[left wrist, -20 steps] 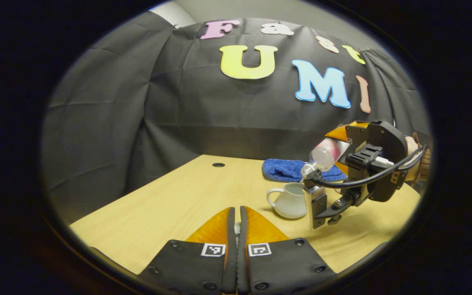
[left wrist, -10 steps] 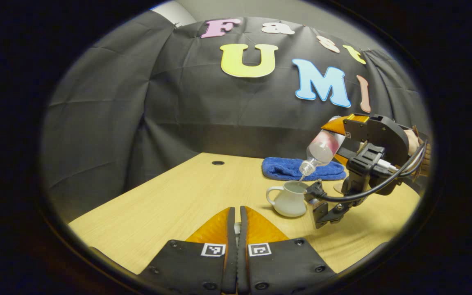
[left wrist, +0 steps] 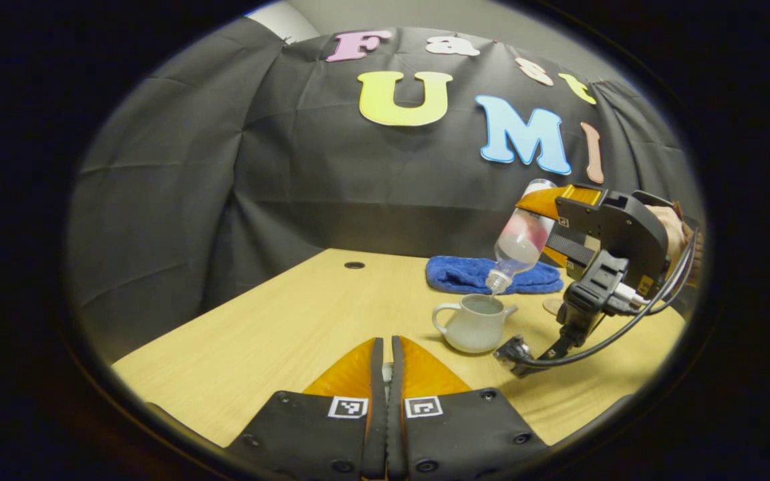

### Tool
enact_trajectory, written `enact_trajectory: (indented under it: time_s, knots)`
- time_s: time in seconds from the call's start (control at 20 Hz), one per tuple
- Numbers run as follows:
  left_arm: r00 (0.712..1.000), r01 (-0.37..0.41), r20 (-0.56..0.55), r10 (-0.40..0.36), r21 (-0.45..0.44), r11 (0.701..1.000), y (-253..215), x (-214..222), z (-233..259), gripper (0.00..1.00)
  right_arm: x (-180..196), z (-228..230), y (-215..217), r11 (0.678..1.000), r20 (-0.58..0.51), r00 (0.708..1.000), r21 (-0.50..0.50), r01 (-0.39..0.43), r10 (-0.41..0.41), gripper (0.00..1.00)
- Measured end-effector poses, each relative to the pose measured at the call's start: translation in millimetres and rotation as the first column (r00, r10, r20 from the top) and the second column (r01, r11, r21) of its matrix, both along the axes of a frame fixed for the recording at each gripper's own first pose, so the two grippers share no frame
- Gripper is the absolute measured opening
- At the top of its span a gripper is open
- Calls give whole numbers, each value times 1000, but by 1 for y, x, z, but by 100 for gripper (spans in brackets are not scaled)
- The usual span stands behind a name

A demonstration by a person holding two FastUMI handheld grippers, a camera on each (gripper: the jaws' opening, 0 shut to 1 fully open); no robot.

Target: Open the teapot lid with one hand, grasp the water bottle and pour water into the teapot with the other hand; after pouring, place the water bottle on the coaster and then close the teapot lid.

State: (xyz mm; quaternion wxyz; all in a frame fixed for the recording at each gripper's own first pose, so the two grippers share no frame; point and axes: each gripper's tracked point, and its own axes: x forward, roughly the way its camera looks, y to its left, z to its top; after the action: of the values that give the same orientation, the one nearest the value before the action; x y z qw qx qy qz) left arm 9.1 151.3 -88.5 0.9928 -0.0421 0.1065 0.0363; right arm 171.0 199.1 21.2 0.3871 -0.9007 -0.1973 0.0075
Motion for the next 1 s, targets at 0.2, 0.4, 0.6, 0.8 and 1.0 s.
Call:
enact_trajectory:
  time_s: [0.2,0.4,0.6,0.8,1.0]
  knots:
    - [1000,2,-6,-2,-1,1000,-1,0,-3,7,1,0,0,1000,13,1000,-14,-13,13,76]
    - [1000,1,-6,-1,-2,1000,-1,-1,-1,7,2,-1,-1,1000,2,1000,4,-11,11,76]
    - [1000,1,-5,-1,-2,1000,-1,-2,-1,7,4,-8,-7,998,-53,998,44,36,-34,75]
    - [1000,-5,-4,5,7,1000,2,-4,-2,7,12,-49,-39,917,-352,931,332,220,-96,76]
    - [1000,-2,-8,2,2,1000,1,-3,-3,7,0,-72,-41,779,-531,847,534,328,8,77]
